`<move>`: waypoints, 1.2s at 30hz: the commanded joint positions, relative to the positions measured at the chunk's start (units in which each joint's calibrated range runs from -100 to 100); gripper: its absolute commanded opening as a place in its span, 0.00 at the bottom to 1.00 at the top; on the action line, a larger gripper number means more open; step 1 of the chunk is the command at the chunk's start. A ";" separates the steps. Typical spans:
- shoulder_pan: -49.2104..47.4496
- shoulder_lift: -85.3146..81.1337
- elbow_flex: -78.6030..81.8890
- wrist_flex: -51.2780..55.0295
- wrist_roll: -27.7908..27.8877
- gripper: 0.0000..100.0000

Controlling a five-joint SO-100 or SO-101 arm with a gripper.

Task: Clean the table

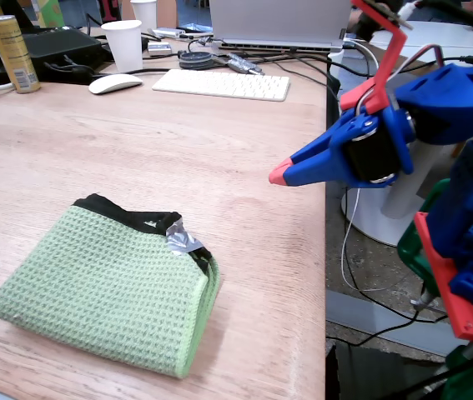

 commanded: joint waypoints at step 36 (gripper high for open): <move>-19.98 85.39 -110.95 39.43 -0.54 0.00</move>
